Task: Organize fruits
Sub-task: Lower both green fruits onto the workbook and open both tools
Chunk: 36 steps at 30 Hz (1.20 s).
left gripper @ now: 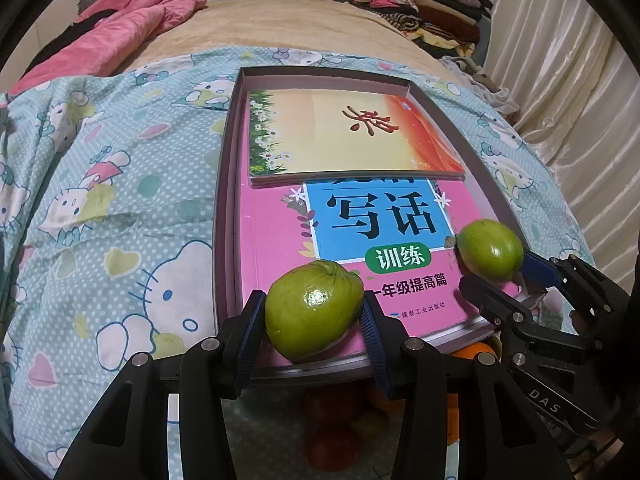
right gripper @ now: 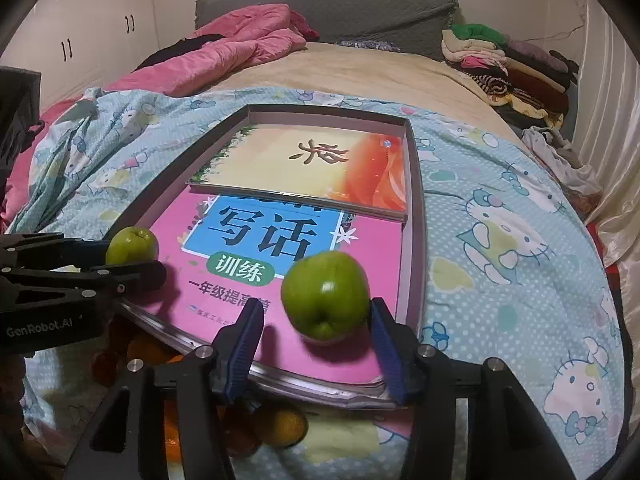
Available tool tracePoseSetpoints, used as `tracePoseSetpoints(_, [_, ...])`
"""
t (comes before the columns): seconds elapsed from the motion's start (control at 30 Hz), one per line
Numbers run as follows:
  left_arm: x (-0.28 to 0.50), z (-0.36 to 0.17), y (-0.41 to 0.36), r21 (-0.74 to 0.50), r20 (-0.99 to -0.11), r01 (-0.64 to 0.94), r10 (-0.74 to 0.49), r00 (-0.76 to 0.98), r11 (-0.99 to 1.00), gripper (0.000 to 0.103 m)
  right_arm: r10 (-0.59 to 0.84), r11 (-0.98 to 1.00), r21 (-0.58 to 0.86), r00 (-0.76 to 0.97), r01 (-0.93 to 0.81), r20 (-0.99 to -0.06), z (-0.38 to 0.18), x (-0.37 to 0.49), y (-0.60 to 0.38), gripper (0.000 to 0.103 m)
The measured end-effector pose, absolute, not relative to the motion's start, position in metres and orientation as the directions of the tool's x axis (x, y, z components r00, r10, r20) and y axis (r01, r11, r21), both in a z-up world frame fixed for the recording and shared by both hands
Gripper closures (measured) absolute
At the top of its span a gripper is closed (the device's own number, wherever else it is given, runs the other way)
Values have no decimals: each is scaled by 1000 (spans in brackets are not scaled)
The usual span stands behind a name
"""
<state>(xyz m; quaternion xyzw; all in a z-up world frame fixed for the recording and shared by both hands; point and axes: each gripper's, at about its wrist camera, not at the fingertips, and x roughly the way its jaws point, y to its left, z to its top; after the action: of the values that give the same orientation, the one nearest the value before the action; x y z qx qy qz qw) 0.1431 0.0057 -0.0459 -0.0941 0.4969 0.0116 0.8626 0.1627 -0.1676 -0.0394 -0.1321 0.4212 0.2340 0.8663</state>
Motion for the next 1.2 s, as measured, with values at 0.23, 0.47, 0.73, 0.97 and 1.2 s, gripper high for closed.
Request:
tracePoseSetpoints(0.23, [143,-45,8,-157,-857,-118,-76,509,980,54,314,865,-9,554,-502,-771,-33,162,-172,44])
tracePoseSetpoints(0.47, [142,-44,7,-158,-855,-123,-73,513,980,54,353,885,63,578,-461,-736,-22,165,-188,42])
tracePoseSetpoints(0.73, [136,-26,6,-193,-811,-102,-100,577,976,52,369,893,89,605,-441,-705,-13,164,-195,39])
tracePoseSetpoints(0.97, [126,-8,10,-188,-774,-99,-85,628,977,44,386,892,101,625,-441,-678,-5,159,-199,35])
tracePoseSetpoints(1.2, [115,2,17,-189,-756,-116,-69,651,975,27,409,884,112,636,-454,-655,2,152,-199,28])
